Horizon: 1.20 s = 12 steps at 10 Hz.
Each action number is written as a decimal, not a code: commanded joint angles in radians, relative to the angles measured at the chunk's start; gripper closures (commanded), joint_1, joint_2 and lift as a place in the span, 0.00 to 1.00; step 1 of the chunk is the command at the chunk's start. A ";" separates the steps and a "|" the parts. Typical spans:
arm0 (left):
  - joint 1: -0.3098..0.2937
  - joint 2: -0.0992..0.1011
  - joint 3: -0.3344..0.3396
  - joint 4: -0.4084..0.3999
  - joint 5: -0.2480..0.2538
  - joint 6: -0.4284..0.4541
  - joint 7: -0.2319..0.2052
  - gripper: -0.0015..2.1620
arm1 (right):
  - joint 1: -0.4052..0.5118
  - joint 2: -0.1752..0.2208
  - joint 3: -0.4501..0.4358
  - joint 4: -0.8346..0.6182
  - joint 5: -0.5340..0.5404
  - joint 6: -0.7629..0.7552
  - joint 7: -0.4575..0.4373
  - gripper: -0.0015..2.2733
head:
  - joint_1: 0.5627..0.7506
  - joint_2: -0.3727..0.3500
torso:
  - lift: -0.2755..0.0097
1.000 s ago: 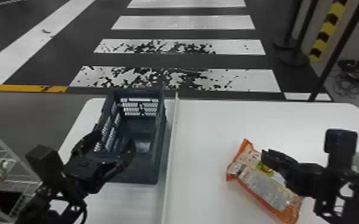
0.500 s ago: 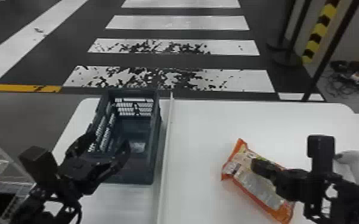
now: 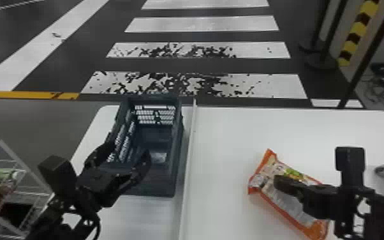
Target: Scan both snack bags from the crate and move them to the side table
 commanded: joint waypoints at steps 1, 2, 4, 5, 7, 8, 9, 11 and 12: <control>0.001 0.001 -0.001 0.000 0.000 0.001 0.000 0.05 | -0.033 -0.006 0.000 0.059 -0.008 0.007 0.000 0.93 | 0.70 0.65 | 0.62; 0.001 0.001 -0.001 -0.001 0.000 0.001 0.000 0.05 | -0.055 -0.004 0.003 0.099 -0.009 0.001 0.000 0.93 | 0.70 0.65 | 0.62; 0.001 0.003 -0.001 -0.001 0.000 0.001 0.000 0.05 | -0.084 -0.004 0.003 0.148 0.000 -0.011 -0.011 0.93 | 0.70 0.64 | 0.62; 0.001 0.003 -0.001 -0.001 0.000 0.001 0.000 0.05 | -0.090 -0.004 -0.006 0.157 0.002 -0.017 -0.015 0.93 | 0.70 0.63 | 0.62; 0.000 0.004 -0.001 -0.001 0.000 0.001 0.000 0.05 | -0.102 -0.006 -0.041 0.179 0.003 -0.020 -0.031 0.93 | 0.70 0.62 | 0.62; 0.000 0.003 -0.001 -0.001 0.000 0.001 0.000 0.05 | -0.102 -0.006 -0.061 0.180 0.005 -0.023 -0.034 0.93 | 0.70 0.60 | 0.62; -0.002 0.004 -0.001 -0.001 0.000 0.001 0.000 0.05 | -0.099 -0.007 -0.081 0.180 0.003 -0.026 -0.037 0.93 | 0.70 0.58 | 0.62; -0.003 0.004 -0.001 0.000 0.000 0.001 0.000 0.05 | -0.092 -0.007 -0.121 0.179 0.003 -0.033 -0.043 0.93 | 0.70 0.53 | 0.62; -0.003 0.003 -0.001 0.002 0.000 0.001 0.000 0.05 | -0.087 -0.007 -0.135 0.179 0.003 -0.036 -0.044 0.93 | 0.70 0.52 | 0.62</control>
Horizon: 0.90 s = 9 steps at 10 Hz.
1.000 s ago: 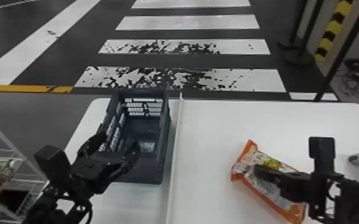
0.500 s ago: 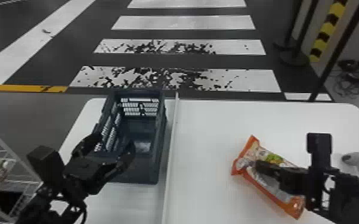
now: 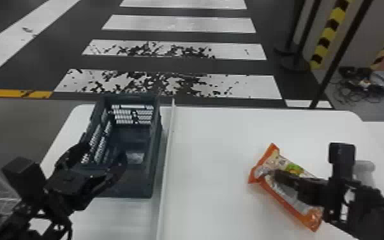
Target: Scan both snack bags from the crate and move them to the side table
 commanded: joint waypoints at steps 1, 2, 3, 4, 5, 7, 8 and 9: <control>-0.002 -0.001 -0.002 0.002 0.000 0.000 0.000 0.05 | 0.005 0.000 -0.022 0.000 -0.002 -0.005 -0.001 0.93 | 0.70 0.51 | 0.62; -0.002 -0.001 -0.002 0.004 0.000 0.000 -0.002 0.05 | 0.005 0.000 -0.030 0.000 -0.002 -0.008 -0.003 0.93 | 0.70 0.49 | 0.62; -0.002 -0.001 -0.002 0.005 0.000 0.000 -0.002 0.05 | 0.005 0.000 -0.034 0.002 -0.002 -0.011 -0.009 0.93 | 0.70 0.48 | 0.62; -0.002 -0.001 -0.002 0.005 0.000 0.000 -0.002 0.05 | 0.005 0.000 -0.039 0.002 -0.002 -0.014 -0.014 0.93 | 0.70 0.47 | 0.62; -0.002 -0.001 -0.002 0.005 0.000 0.000 -0.002 0.05 | 0.011 0.000 -0.039 -0.005 -0.009 -0.014 -0.014 0.93 | 0.70 0.47 | 0.62; 0.000 -0.001 -0.002 0.004 0.000 0.000 -0.002 0.05 | 0.045 0.000 -0.045 -0.077 -0.072 -0.011 -0.003 0.93 | 0.70 0.46 | 0.62; 0.001 -0.001 -0.002 0.002 0.000 0.000 -0.002 0.05 | 0.057 0.000 -0.057 -0.124 -0.104 -0.005 0.000 0.93 | 0.70 0.48 | 0.62; 0.001 -0.001 -0.002 0.001 0.000 0.000 -0.002 0.05 | 0.064 0.000 -0.076 -0.152 -0.132 -0.005 0.003 0.93 | 0.70 0.49 | 0.62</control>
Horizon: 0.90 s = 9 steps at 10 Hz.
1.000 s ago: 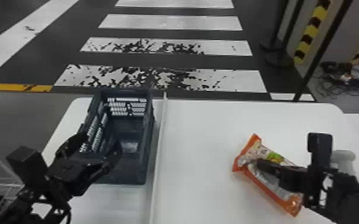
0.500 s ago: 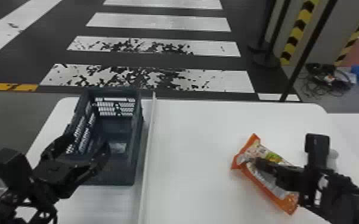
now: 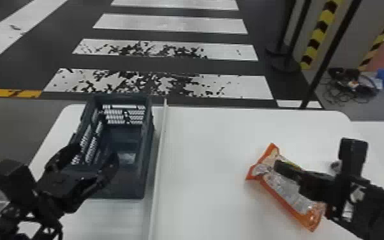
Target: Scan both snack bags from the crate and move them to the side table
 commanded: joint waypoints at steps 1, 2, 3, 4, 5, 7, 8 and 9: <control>0.002 0.000 0.000 -0.001 0.000 0.000 0.000 0.05 | 0.005 0.002 -0.025 -0.026 -0.019 -0.002 -0.001 0.93 | 0.70 0.49 | 0.62; 0.002 0.000 0.002 -0.003 0.000 0.000 0.000 0.05 | 0.005 0.002 -0.046 -0.017 -0.019 -0.045 -0.012 0.93 | 0.70 0.48 | 0.62; 0.002 0.000 0.002 -0.004 0.000 0.000 0.000 0.05 | -0.007 0.002 -0.083 0.024 -0.018 -0.085 -0.016 0.93 | 0.70 0.47 | 0.62; 0.000 0.000 0.000 -0.004 0.000 0.000 0.000 0.05 | -0.033 -0.001 -0.123 0.087 -0.015 -0.106 -0.013 0.93 | 0.70 0.44 | 0.62; 0.000 0.000 0.000 -0.003 0.000 0.000 0.000 0.05 | -0.045 -0.020 -0.143 0.136 -0.013 -0.137 -0.016 0.93 | 0.70 0.40 | 0.62; -0.001 0.000 0.000 -0.003 0.000 0.000 0.000 0.05 | -0.058 -0.055 -0.158 0.207 0.011 -0.162 -0.029 0.93 | 0.70 0.34 | 0.62; -0.003 0.000 0.000 -0.001 0.000 0.000 0.000 0.05 | -0.065 -0.060 -0.158 0.233 0.034 -0.165 -0.033 0.93 | 0.70 0.30 | 0.62; -0.003 0.000 0.000 -0.001 0.000 0.000 0.000 0.05 | -0.065 -0.067 -0.158 0.254 0.039 -0.165 -0.038 0.93 | 0.70 0.28 | 0.62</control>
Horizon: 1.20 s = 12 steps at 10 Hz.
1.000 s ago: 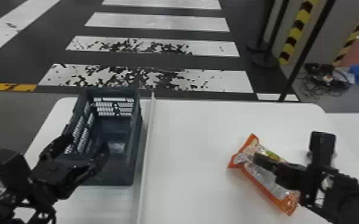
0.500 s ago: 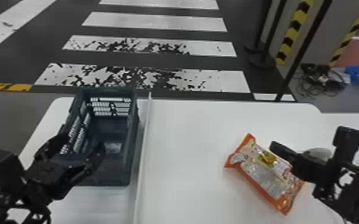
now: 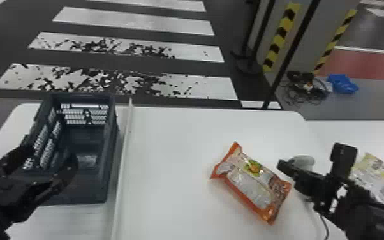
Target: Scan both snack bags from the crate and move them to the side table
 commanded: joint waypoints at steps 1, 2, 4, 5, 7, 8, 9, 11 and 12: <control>-0.002 0.000 0.000 0.003 -0.001 0.000 0.000 0.05 | -0.003 -0.008 0.000 0.027 0.017 -0.007 -0.005 0.93 | 0.70 0.26 | 0.62; -0.005 -0.002 0.000 0.006 -0.001 0.000 0.000 0.05 | -0.006 -0.013 0.000 0.037 0.028 -0.007 -0.005 0.93 | 0.70 0.25 | 0.62; -0.005 -0.002 0.000 0.008 -0.001 0.000 0.000 0.05 | 0.002 -0.016 0.000 0.034 0.040 0.018 -0.009 0.93 | 0.70 0.24 | 0.62; -0.006 0.000 0.000 0.009 -0.001 0.000 0.000 0.05 | 0.010 -0.016 0.002 0.030 0.053 0.033 -0.010 0.93 | 0.70 0.23 | 0.62; -0.009 0.000 0.000 0.011 -0.001 0.000 0.000 0.05 | 0.022 -0.016 0.000 0.022 0.059 0.061 -0.010 0.93 | 0.70 0.23 | 0.62; -0.011 0.000 0.000 0.011 0.000 0.000 0.000 0.05 | 0.033 -0.015 -0.003 0.004 0.059 0.076 -0.012 0.93 | 0.70 0.23 | 0.62; -0.011 0.000 0.000 0.012 0.000 0.000 0.000 0.05 | 0.053 -0.013 -0.008 -0.024 0.057 0.091 -0.013 0.93 | 0.70 0.23 | 0.62; -0.016 0.000 -0.009 0.015 0.000 0.000 0.000 0.05 | 0.086 -0.007 -0.009 -0.082 0.059 0.134 -0.016 0.93 | 0.70 0.22 | 0.62; -0.017 0.000 -0.011 0.017 0.000 0.000 0.000 0.05 | 0.103 -0.005 -0.012 -0.102 0.059 0.150 -0.016 0.93 | 0.70 0.22 | 0.62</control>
